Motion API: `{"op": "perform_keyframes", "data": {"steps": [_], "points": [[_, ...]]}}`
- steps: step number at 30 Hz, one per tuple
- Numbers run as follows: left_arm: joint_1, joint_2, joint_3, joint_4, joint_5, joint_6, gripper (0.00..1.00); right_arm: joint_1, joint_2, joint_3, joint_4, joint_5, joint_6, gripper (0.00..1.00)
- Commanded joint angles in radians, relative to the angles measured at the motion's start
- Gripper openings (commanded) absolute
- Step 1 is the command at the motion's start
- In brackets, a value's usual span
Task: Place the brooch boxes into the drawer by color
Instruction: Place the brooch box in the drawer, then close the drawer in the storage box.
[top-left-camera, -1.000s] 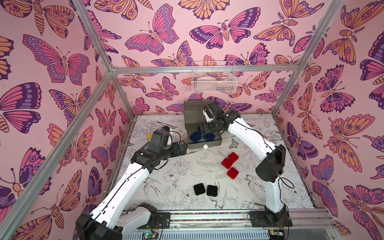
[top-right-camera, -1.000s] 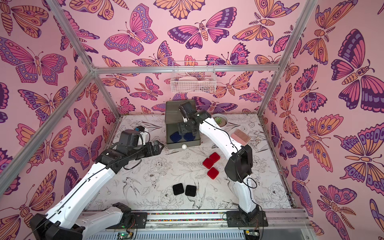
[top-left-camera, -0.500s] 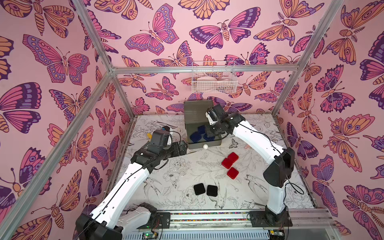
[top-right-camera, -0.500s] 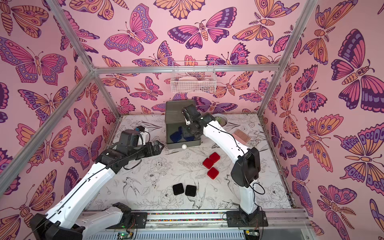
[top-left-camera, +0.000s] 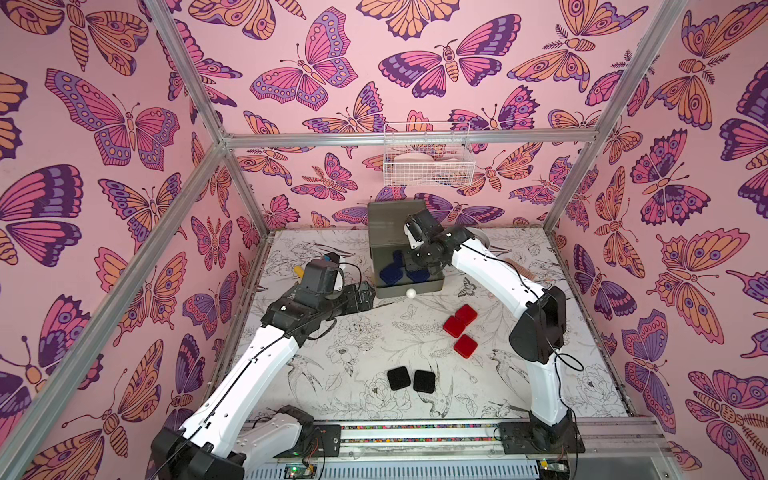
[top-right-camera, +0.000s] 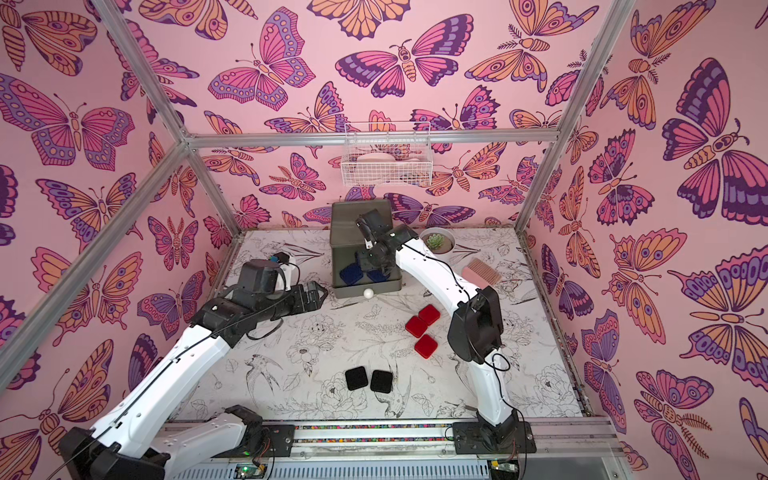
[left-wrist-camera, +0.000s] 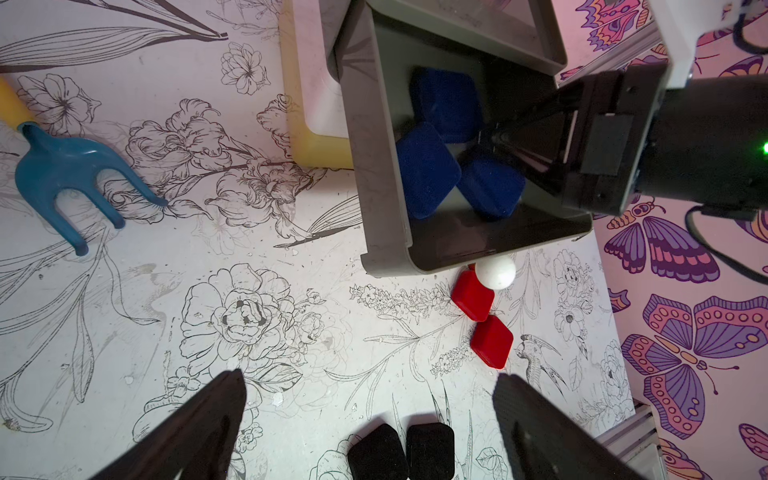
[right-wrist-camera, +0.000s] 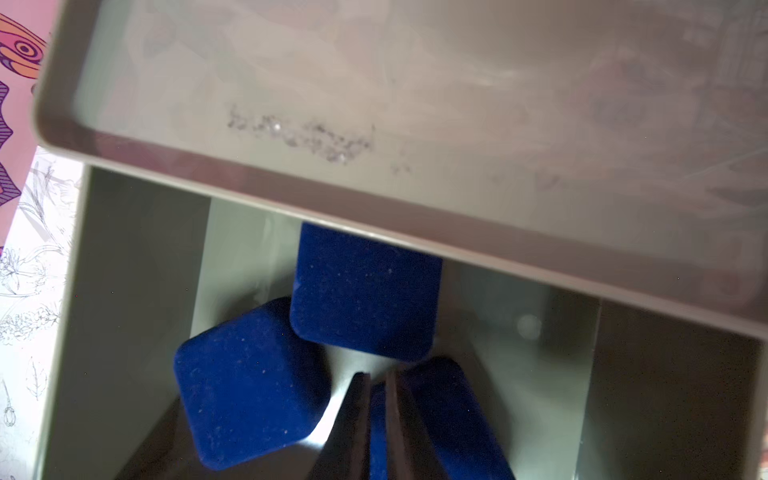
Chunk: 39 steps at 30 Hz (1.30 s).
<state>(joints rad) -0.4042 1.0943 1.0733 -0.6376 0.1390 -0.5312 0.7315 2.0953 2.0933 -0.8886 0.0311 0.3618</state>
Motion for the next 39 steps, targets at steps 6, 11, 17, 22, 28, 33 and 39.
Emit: {"op": "perform_keyframes", "data": {"steps": [6, 11, 17, 22, 28, 33, 39], "points": [[0.008, -0.013, -0.009, -0.027, 0.001, 0.013, 1.0, 0.011, -0.08, -0.006, -0.042, -0.018, 0.006, 0.36], [0.008, -0.007, -0.004, -0.027, 0.002, 0.014, 1.0, 0.045, -0.205, -0.108, -0.016, -0.02, 0.013, 0.52], [0.008, -0.01, -0.003, -0.027, -0.01, 0.013, 1.0, 0.105, -0.375, -0.296, 0.046, 0.012, 0.075, 0.63], [0.025, -0.006, 0.006, -0.034, -0.031, 0.038, 1.0, 0.167, -0.494, -0.525, 0.155, 0.03, 0.178, 0.64], [0.143, 0.011, 0.031, -0.05, 0.04, 0.063, 1.0, 0.186, -0.518, -0.684, 0.249, 0.05, 0.256, 0.64], [0.181, -0.004, 0.022, -0.05, 0.073, 0.07, 1.0, 0.186, -0.482, -0.66, 0.258, 0.089, 0.235, 0.65], [0.189, -0.036, -0.01, -0.05, 0.083, 0.067, 1.0, 0.185, -0.401, -0.595, 0.24, 0.099, 0.213, 0.64]]}}
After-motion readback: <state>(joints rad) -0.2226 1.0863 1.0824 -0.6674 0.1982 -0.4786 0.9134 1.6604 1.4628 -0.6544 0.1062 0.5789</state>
